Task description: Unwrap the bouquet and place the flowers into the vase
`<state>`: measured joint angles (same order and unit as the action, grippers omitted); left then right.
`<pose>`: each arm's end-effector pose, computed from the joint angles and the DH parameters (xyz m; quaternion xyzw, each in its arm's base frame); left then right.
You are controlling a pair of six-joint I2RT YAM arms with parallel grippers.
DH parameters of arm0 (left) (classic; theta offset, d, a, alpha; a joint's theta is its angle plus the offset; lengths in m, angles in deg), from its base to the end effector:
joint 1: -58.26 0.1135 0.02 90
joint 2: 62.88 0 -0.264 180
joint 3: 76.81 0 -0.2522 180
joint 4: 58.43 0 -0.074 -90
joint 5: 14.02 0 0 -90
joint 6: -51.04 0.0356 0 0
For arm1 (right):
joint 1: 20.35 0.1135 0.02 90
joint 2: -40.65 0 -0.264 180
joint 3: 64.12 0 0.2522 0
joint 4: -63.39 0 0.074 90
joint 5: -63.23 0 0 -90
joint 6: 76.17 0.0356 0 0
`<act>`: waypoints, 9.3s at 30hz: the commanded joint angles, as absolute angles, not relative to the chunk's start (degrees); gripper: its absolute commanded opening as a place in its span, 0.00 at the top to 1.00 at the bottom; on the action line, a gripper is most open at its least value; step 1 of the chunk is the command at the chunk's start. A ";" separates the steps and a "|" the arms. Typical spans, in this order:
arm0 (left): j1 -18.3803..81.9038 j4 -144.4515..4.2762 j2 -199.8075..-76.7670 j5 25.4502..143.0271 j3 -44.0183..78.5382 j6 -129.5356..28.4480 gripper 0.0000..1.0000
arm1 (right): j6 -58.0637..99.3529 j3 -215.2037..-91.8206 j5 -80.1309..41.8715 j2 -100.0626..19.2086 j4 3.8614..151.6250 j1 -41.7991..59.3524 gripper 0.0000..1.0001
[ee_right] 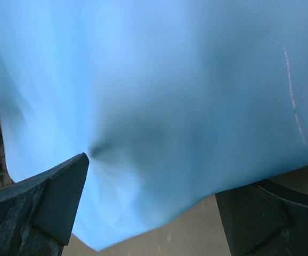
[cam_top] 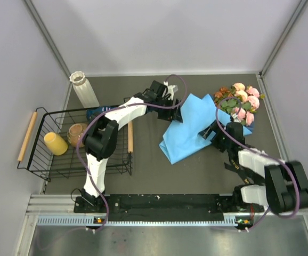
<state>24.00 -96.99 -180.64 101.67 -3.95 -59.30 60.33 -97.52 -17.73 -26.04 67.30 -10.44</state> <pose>0.3717 -0.2718 0.2204 0.1877 0.8976 -0.3411 0.2066 0.2092 0.0422 0.1515 0.2470 0.8588 0.2717 0.3573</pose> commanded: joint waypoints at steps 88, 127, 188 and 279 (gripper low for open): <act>15.28 -81.95 -133.90 95.57 32.12 -67.79 0.18 | 49.35 -148.78 1.01 -71.39 45.57 -8.05 0.01; 15.63 -85.99 -120.01 95.84 37.66 -70.43 0.05 | 52.93 -135.98 13.74 -55.50 66.88 1.61 0.01; 15.72 -85.46 -124.58 96.98 34.23 -70.25 0.05 | 66.73 -126.39 -10.05 -46.18 74.16 -12.52 0.45; 33.04 -65.44 -144.53 129.85 5.31 -82.91 0.41 | 30.44 -140.02 29.21 -27.90 74.51 10.23 1.00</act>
<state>33.25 -72.75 -145.45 128.38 5.73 -81.20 31.39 -137.95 27.25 -28.38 76.79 8.91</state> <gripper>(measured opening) 0.613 0.025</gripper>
